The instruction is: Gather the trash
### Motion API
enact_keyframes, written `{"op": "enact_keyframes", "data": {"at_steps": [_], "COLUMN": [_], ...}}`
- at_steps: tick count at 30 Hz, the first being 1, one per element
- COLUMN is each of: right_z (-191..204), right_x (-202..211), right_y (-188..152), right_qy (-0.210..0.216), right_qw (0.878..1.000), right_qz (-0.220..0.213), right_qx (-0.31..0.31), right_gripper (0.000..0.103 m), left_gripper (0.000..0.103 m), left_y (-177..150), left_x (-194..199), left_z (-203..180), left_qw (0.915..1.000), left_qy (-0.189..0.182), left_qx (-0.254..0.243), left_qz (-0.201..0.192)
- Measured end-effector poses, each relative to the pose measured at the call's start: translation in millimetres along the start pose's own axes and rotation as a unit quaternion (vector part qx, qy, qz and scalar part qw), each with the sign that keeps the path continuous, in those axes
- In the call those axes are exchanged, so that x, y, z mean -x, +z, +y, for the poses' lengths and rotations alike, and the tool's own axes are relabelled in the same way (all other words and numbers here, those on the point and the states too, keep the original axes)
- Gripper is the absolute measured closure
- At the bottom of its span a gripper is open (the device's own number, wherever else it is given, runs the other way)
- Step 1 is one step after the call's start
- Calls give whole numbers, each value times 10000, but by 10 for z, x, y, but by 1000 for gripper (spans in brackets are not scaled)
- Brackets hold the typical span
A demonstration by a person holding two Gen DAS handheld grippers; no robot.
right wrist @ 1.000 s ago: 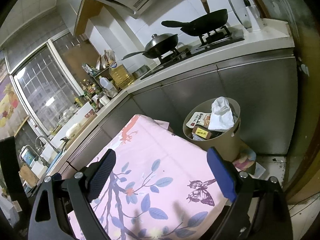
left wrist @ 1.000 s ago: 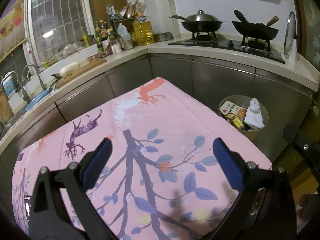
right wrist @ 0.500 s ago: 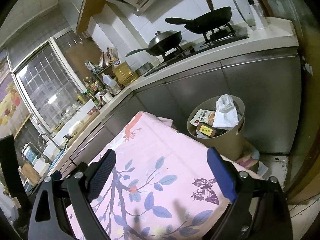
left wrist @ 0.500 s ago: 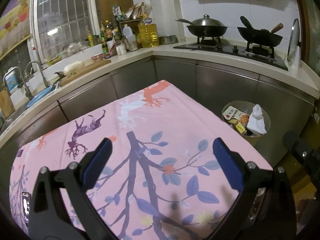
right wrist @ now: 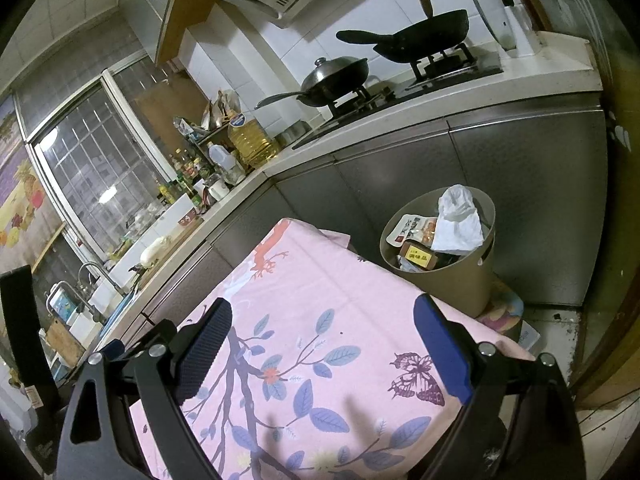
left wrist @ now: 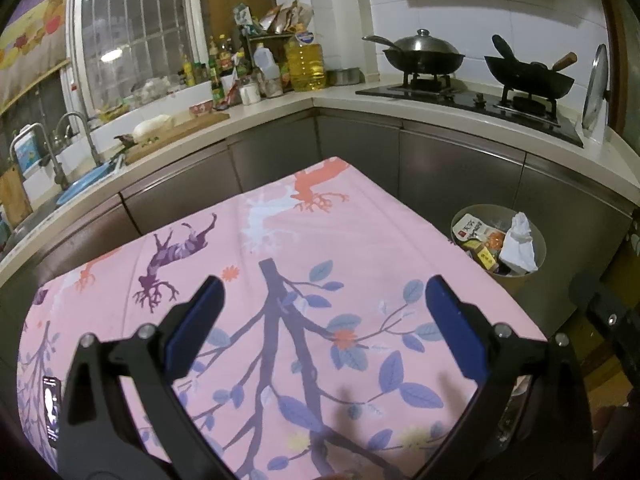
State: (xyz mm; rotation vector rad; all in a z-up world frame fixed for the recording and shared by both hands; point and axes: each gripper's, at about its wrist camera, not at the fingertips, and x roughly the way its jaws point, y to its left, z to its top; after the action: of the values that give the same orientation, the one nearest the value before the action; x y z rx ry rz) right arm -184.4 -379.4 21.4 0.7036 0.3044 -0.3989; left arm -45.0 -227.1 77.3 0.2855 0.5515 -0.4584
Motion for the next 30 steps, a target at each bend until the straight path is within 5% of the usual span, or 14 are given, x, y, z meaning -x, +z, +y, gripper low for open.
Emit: {"op": "enact_keyframes", "data": {"at_steps": [30], "right_z": [9], "right_x": [20], "right_y": [-80], "right_qy": [-15], "right_qw": [10000], "right_qz": [-8], "right_qx": [-50], "right_gripper": [14], "left_gripper": [6], "left_y": [-103], "left_x": [-43], "left_z": [-112], "left_qw": [9998], "left_qy": [-4], "left_qx": [-110], "left_qz": [173]}}
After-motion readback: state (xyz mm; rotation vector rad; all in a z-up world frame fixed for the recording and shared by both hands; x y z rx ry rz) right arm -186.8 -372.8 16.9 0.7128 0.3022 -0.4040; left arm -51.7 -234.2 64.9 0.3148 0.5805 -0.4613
